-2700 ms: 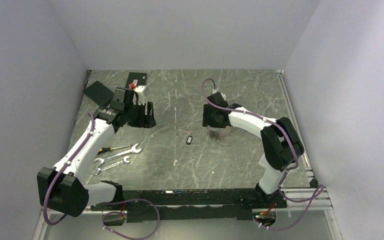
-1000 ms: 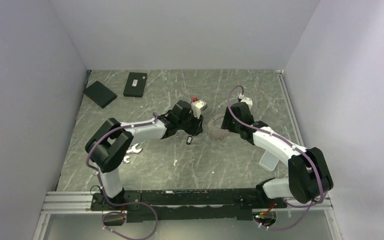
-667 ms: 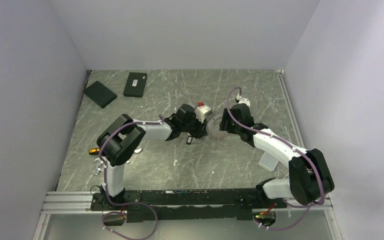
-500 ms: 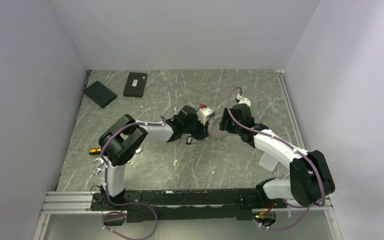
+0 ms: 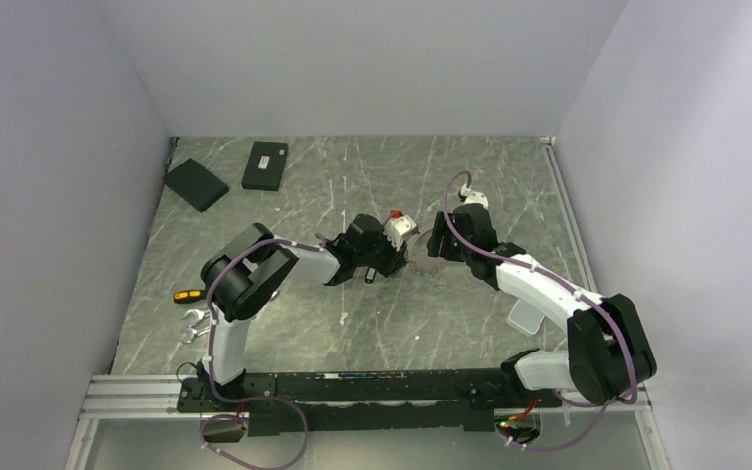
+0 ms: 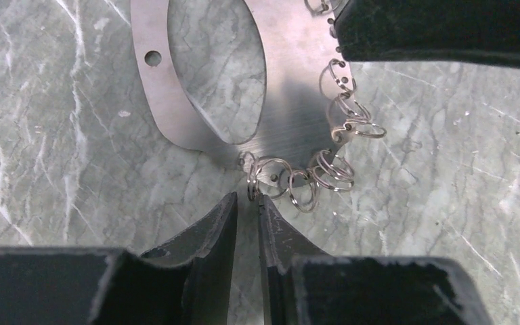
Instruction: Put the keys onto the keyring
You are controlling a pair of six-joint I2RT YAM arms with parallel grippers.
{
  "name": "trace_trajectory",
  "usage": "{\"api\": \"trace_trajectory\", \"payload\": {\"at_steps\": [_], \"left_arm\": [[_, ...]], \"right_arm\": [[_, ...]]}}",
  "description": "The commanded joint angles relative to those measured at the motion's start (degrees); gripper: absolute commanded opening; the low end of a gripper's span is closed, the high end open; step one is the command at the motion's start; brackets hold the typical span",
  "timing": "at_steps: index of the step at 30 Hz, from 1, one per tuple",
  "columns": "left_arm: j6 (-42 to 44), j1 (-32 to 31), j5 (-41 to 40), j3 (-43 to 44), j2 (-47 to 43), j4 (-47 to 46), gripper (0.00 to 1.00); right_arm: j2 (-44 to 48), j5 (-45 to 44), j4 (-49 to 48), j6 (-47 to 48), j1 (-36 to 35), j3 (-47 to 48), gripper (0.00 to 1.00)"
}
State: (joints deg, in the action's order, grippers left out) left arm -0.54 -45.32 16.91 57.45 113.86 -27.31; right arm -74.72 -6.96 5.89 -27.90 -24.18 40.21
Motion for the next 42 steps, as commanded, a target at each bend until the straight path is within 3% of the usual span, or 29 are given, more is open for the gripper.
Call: {"api": "trace_trajectory", "payload": {"at_steps": [1, 14, 35, 38, 42], "left_arm": [[2.4, -0.22, -0.61, -0.32, 1.33, -4.61, 0.24], [4.41, -0.29, -2.47, -0.71, 1.23, -5.54, 0.23], [3.69, -0.33, 4.18, -1.43, 3.39, -8.78, 0.23], [3.7, -0.36, 4.22, -1.29, 4.11, -9.1, 0.19], [3.37, -0.36, 3.73, -1.31, 4.43, -9.44, 0.0]], "right_arm": [[0.92, 1.04, -3.04, 0.92, -0.25, -0.3, 0.64], [1.41, 0.89, -3.64, 1.79, -1.52, -0.63, 0.64], [2.09, -0.08, -3.52, 1.88, -2.09, -0.75, 0.64], [2.07, 0.02, -3.5, 1.97, -2.16, -0.74, 0.64], [2.12, 0.08, -3.64, 1.98, -2.27, -0.76, 0.65]]}}
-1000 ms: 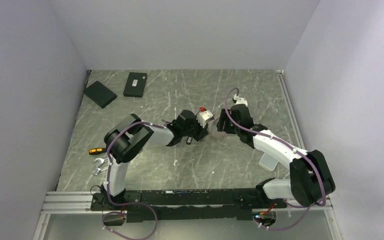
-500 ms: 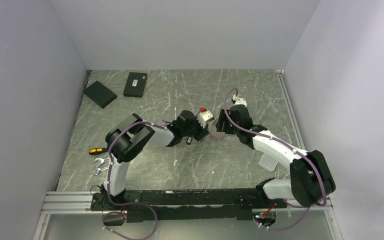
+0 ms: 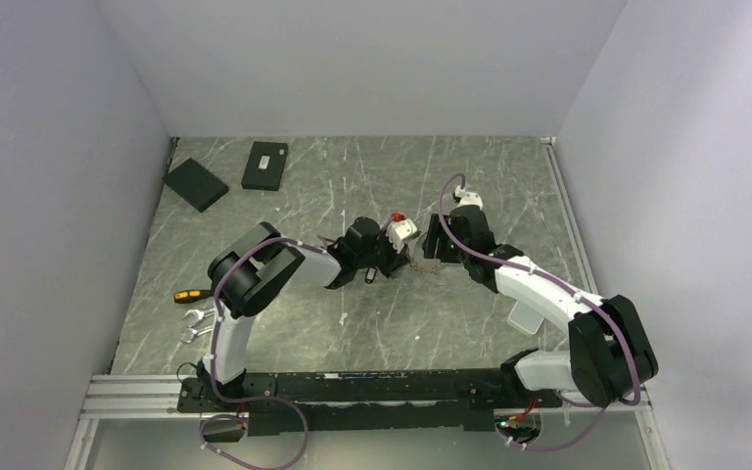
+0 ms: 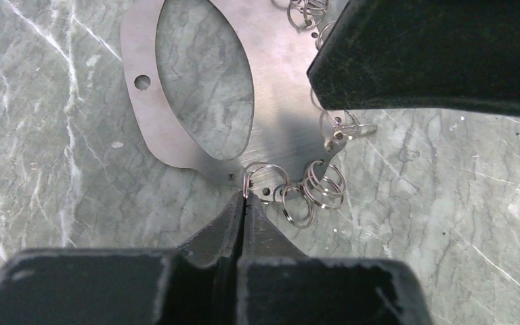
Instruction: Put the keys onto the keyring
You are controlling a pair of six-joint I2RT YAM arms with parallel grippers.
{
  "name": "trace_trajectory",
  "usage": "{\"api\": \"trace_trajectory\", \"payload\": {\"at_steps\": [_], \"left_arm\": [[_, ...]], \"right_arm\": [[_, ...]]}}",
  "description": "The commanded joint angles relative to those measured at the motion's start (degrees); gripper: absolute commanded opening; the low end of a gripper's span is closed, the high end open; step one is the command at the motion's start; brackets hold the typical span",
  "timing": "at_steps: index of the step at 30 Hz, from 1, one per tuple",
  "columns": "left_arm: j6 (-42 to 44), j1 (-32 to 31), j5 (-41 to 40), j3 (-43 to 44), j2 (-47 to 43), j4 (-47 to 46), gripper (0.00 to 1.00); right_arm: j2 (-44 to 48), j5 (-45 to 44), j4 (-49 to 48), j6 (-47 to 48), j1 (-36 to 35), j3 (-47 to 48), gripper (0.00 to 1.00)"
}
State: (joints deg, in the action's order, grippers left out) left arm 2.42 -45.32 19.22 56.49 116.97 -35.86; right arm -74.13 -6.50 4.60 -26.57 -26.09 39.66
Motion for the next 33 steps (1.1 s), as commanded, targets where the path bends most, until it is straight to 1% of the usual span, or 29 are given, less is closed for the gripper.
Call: {"api": "trace_trajectory", "payload": {"at_steps": [1, 5, 8, 12, 14, 17, 20, 28, 31, 33], "left_arm": [[0.26, -0.38, 1.47, -0.39, 1.43, -1.06, 0.0], [-0.3, -0.32, 1.76, -0.57, 1.18, -1.96, 0.0], [0.43, -0.31, 1.34, -1.65, -1.02, -1.29, 0.0], [3.49, -0.32, 0.51, -3.46, -5.84, 1.9, 0.0], [6.81, -0.49, -0.12, -5.38, -8.41, 2.02, 0.0], [11.24, -0.75, -1.97, -9.7, -12.64, -1.19, 0.0], [16.73, -0.91, -2.19, -14.54, -15.81, -6.92, 0.0], [29.26, -1.57, 1.88, -23.73, -22.24, -17.95, 0.0], [31.29, -1.85, 1.61, -26.8, -25.07, -23.28, 0.0], [33.01, -2.1, 3.0, -27.79, -27.84, -22.44, 0.0]], "right_arm": [[1.42, -0.36, -2.46, 0.68, -0.37, -0.21, 0.65], [1.24, -0.35, -2.44, 0.73, -0.37, -0.1, 0.65], [1.35, -0.29, -2.49, 0.64, -0.37, -0.05, 0.65], [1.35, 0.36, -2.74, 0.49, -0.37, -0.03, 0.65], [1.42, 1.11, -3.0, 0.53, -0.36, 0.18, 0.65], [1.47, 4.26, -4.13, 0.85, -0.45, 0.33, 0.65], [1.36, 7.76, -5.57, 1.2, -0.51, 0.43, 0.65], [1.38, 17.02, -9.83, 3.01, -0.54, 1.12, 0.65], [2.09, 19.77, -11.42, 3.56, -0.54, 0.75, 0.65], [2.6, 22.38, -13.21, 3.86, -0.52, 0.19, 0.65]]}}
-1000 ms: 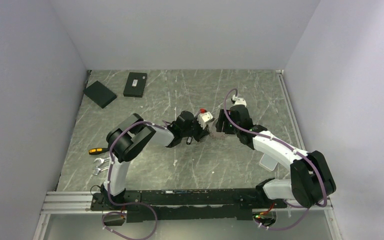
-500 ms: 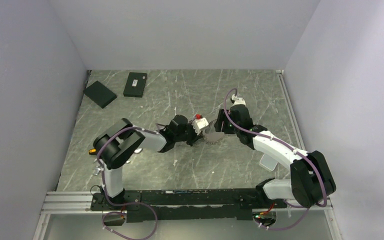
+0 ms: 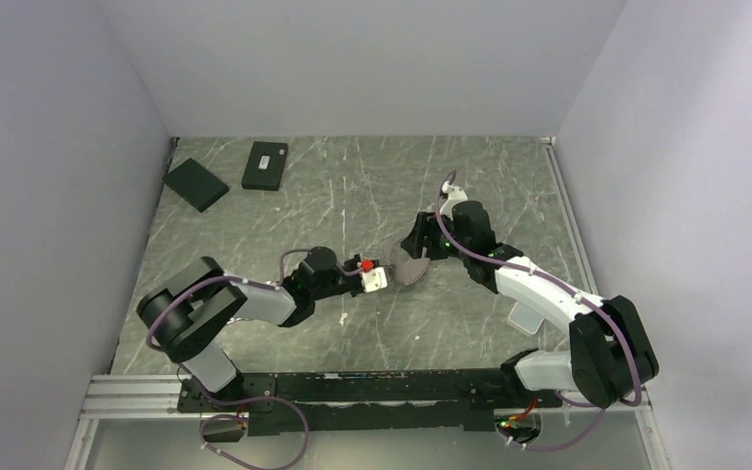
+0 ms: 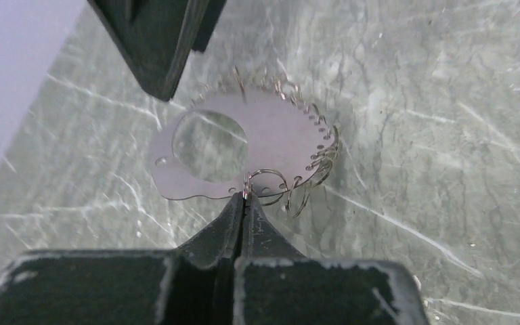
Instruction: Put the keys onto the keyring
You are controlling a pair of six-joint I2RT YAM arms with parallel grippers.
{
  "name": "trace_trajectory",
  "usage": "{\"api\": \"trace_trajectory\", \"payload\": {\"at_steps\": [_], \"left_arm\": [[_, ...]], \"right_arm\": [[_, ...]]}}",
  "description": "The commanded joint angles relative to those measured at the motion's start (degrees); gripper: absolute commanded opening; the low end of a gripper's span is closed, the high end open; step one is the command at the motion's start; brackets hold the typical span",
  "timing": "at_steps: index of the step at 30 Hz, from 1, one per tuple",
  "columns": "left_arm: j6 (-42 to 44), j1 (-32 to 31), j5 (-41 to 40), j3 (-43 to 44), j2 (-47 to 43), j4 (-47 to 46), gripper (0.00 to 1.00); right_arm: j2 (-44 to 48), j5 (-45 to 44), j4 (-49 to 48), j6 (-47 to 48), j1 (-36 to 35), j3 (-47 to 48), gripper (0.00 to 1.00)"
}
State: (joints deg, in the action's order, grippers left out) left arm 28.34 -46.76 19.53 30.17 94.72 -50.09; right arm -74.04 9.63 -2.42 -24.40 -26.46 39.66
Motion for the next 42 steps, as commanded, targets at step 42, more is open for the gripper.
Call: {"api": "trace_trajectory", "payload": {"at_steps": [42], "left_arm": [[26.93, -6.85, -1.8, -2.56, -28.41, 16.24, 0.0]], "right_arm": [[5.14, 20.4, -15.02, 1.33, -1.84, -2.9, 0.7]]}}
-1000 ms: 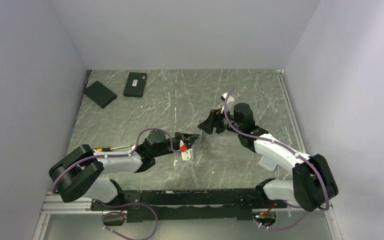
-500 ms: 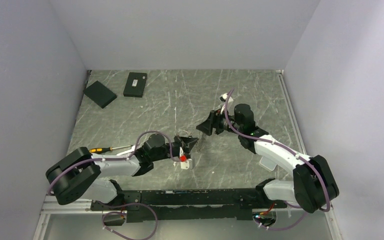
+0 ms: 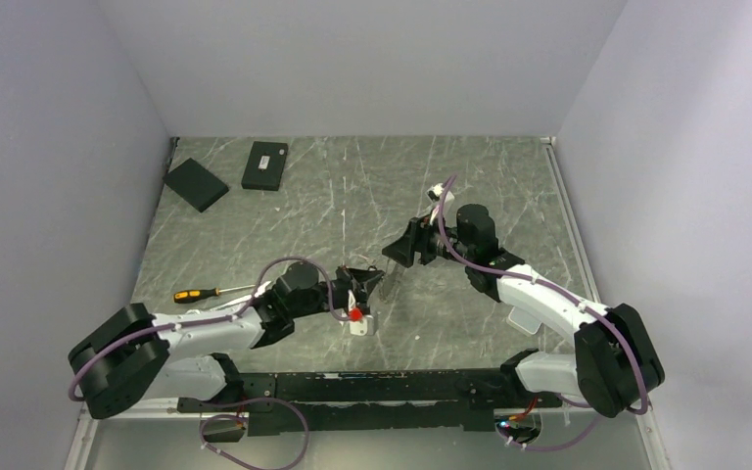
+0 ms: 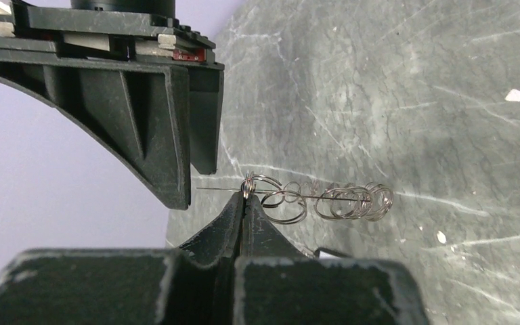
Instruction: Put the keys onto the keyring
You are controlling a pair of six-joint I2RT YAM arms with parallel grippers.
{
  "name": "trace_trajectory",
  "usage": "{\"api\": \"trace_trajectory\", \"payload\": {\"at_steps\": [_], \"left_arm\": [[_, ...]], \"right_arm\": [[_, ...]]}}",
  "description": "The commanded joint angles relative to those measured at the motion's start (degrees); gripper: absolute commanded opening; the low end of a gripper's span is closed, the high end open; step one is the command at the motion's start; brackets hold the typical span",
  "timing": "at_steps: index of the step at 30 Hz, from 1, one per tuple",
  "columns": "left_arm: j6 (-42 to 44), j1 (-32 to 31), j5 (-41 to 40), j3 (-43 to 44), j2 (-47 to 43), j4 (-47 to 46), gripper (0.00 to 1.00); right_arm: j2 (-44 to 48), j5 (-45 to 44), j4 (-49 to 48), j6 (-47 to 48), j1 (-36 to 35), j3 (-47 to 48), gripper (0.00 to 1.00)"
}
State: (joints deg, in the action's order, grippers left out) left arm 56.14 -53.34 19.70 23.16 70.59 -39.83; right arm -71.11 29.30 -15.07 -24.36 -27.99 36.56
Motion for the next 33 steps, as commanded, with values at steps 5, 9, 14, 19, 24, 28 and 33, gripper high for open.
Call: {"api": "trace_trajectory", "payload": {"at_steps": [5, 9, 14, 19, 24, 28, 33], "left_arm": [[-4.51, -0.44, -4.1, 5.15, -13.87, 14.27, 0.0], [-9.63, -0.53, -7.73, 6.59, -20.44, 22.71, 0.0], [-20.12, -0.54, -13.08, 7.24, -23.99, 27.21, 0.0], [-29.98, -0.58, -17.47, 9.71, -22.75, 34.41, 0.0], [-36.68, -0.54, -17.13, 11.23, -25.45, 39.39, 0.0], [-41.88, -0.57, -23.03, 12.09, -26.93, 43.07, 0.0], [-48.03, -0.49, -28.42, 9.65, -30.09, 40.43, 0.0]], "right_arm": [[2.55, 0.95, -1.41, 1.36, -0.27, 1.03, 0.7], [1.73, 2.41, -1.87, 0.56, -0.31, 1.62, 0.7], [0.04, 6.07, -4.36, -1.4, -0.93, 2.31, 0.71], [-1.36, 5.44, -3.75, -0.8, -1.88, 4.57, 0.74], [-3.67, 6.7, -5.38, -2.48, -2.58, 7.1, 0.75], [-5.22, 7.71, -5.72, -1.87, -4.74, 9.1, 0.76], [-7.08, 10.64, -5.07, 0.96, -8.35, 10.55, 0.75]]}}
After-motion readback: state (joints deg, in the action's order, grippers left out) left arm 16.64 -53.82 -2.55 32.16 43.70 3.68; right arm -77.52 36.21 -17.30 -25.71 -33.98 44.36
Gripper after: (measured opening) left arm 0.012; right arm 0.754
